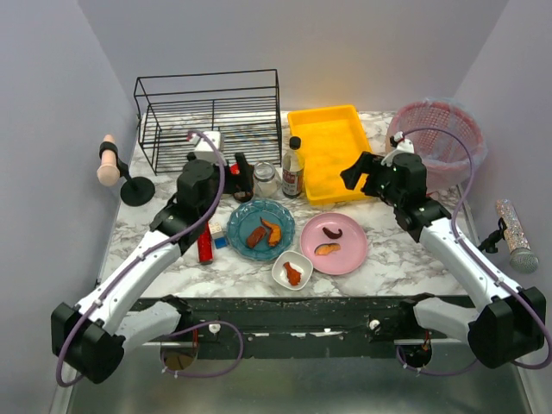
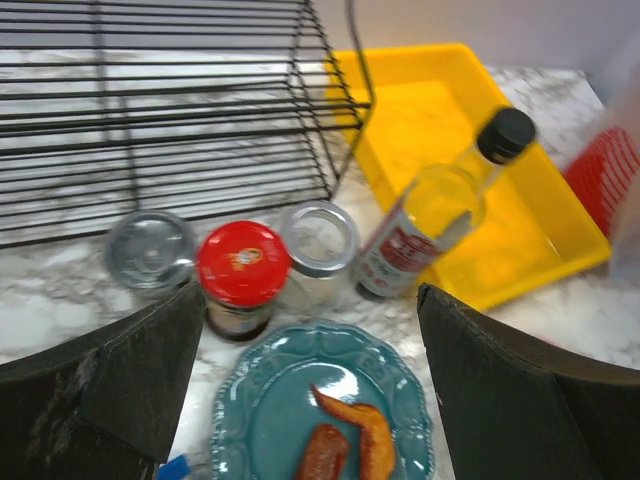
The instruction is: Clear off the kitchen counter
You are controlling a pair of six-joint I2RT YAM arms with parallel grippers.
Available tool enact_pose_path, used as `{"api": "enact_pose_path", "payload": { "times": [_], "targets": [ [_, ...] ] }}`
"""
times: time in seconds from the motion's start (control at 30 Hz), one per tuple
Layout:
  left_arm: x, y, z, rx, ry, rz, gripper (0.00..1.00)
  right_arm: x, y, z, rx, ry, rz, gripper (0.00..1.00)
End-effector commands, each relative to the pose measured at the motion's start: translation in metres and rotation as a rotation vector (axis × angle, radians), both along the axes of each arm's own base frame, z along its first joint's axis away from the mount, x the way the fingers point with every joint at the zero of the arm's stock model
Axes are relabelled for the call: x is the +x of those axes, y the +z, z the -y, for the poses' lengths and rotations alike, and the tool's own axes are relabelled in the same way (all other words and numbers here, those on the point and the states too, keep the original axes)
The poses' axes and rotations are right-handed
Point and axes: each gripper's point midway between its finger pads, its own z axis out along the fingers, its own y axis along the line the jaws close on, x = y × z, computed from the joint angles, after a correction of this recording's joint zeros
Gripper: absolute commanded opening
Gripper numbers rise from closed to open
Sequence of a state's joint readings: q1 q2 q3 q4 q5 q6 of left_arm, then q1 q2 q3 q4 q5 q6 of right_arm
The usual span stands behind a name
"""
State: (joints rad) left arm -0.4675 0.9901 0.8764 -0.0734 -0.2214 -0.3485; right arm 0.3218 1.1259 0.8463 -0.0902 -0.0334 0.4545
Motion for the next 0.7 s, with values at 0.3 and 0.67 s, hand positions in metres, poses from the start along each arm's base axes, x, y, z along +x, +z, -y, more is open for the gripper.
{"api": "enact_pose_path", "payload": {
  "times": [0.3, 0.67],
  "targets": [
    [0.009, -0.036, 0.131, 0.085, -0.322, -0.068, 0.99, -0.017, -0.024, 0.036, -0.094, -0.148, -0.048, 0.95],
    [0.050, -0.064, 0.169, 0.103, -0.343, -0.069, 0.99, -0.025, -0.026, 0.043, -0.113, -0.166, -0.052, 0.95]
  ]
}}
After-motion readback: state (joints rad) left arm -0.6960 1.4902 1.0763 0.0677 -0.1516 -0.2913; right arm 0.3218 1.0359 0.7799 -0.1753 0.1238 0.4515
